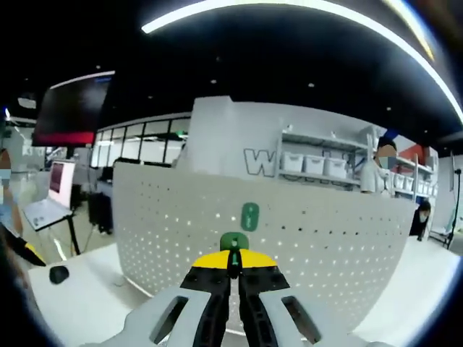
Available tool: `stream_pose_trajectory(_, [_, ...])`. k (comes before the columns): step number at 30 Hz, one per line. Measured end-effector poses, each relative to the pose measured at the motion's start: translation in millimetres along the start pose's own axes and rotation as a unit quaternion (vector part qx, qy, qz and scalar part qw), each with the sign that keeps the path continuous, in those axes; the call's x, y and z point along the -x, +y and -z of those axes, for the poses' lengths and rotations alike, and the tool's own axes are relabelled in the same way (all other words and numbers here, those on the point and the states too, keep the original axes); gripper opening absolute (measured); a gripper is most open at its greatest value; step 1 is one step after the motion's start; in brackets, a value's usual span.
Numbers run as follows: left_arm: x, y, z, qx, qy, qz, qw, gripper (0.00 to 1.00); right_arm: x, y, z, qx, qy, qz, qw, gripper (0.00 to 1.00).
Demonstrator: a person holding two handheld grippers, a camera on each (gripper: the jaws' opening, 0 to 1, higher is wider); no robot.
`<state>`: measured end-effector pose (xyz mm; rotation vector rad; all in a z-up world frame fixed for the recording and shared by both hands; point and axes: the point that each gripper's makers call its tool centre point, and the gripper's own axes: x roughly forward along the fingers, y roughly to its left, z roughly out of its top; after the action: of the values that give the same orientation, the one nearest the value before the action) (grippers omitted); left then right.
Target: Insert the hook assembly into the mounting plate slot until the hook locks in place.
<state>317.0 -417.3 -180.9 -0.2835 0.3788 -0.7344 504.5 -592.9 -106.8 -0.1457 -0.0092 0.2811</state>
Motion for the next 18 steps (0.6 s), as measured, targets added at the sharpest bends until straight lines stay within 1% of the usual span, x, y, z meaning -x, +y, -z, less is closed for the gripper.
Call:
stream_pose_trajectory(12, [-0.6, 1.5, 3.2, 0.002, 0.005, -0.003, 1.0000, 1.00, -29.3, -26.6, -9.1, 0.003, -0.010, 0.024, 0.9996, 0.00])
stream_pose_trajectory(15, [-0.4, 2.3, 3.5, 0.003, 0.007, -0.005, 1.0000, 1.00, -38.0, -35.6, -10.1, -0.008, -0.011, 0.032, 0.9994, 0.00])
stream_pose_trajectory(18, [-0.6, 3.6, 4.1, 0.004, 0.009, -0.007, 0.9999, 1.00, -44.8, -41.9, -12.9, -0.005, -0.015, 0.037, 0.9992, 0.00])
